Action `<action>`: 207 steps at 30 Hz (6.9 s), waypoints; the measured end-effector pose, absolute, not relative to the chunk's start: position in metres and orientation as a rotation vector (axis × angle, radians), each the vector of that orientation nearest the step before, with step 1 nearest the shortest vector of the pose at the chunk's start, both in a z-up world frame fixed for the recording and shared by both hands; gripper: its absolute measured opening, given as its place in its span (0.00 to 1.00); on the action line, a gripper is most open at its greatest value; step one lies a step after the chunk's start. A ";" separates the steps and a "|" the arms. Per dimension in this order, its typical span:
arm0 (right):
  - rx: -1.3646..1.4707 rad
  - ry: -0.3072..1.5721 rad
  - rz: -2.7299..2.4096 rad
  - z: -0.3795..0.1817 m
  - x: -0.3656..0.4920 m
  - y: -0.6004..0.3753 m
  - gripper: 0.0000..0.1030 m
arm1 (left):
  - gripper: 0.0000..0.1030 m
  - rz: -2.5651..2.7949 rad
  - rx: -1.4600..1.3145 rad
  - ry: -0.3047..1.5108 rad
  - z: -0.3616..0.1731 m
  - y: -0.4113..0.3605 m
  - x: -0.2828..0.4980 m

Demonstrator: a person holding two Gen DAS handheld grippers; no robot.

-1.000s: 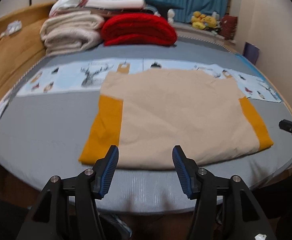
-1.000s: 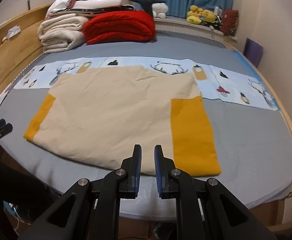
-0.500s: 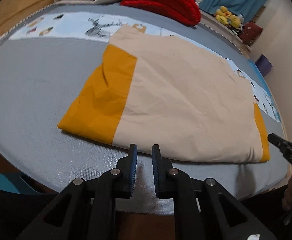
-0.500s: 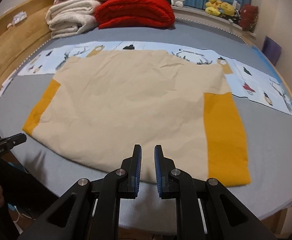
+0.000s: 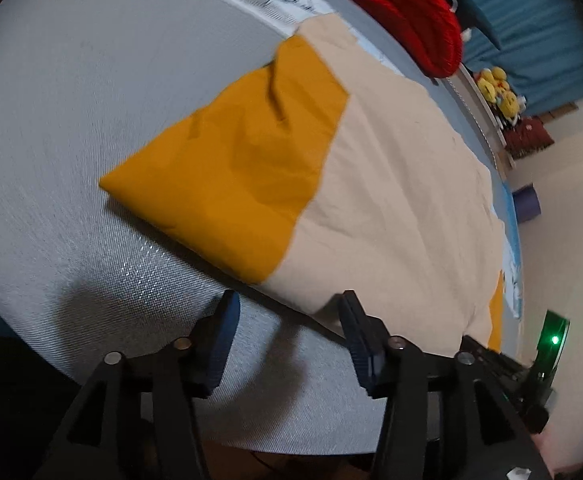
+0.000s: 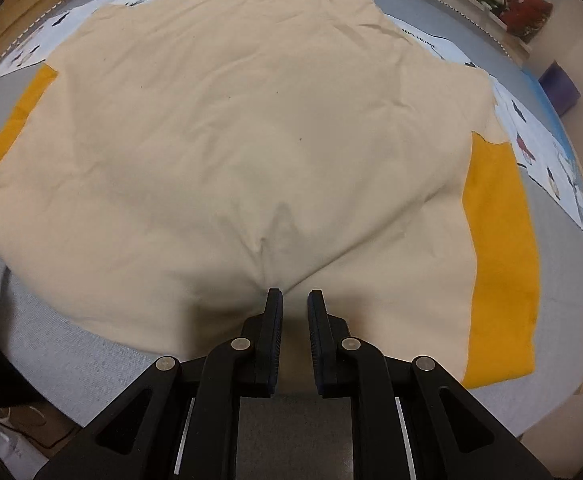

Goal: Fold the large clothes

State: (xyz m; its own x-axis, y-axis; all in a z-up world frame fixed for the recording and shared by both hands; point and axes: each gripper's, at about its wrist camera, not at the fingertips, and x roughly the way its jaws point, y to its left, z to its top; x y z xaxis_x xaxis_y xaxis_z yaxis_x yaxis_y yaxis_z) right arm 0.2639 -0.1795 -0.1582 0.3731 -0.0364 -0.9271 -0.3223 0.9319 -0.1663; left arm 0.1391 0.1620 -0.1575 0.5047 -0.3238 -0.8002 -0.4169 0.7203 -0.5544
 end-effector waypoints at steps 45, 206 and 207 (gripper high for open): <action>-0.274 1.156 0.209 -0.153 0.260 -0.172 0.14 | 0.09 0.015 -0.775 0.765 -0.071 0.179 0.166; 0.288 1.238 0.201 -0.128 0.390 -0.313 0.28 | 0.56 -0.424 -0.137 1.396 -0.129 0.054 0.321; 0.274 1.248 0.209 -0.127 0.384 -0.311 0.28 | 0.60 -0.403 -0.062 1.415 -0.138 0.048 0.312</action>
State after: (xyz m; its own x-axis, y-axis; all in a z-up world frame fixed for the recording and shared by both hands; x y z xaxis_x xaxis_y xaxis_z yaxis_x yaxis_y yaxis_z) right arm 0.3840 -0.3110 -0.1274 0.3050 0.3035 -0.9027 -0.0065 0.9485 0.3167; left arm 0.3121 0.0484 -0.1384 0.0998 -0.3093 -0.9457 0.2358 0.9307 -0.2795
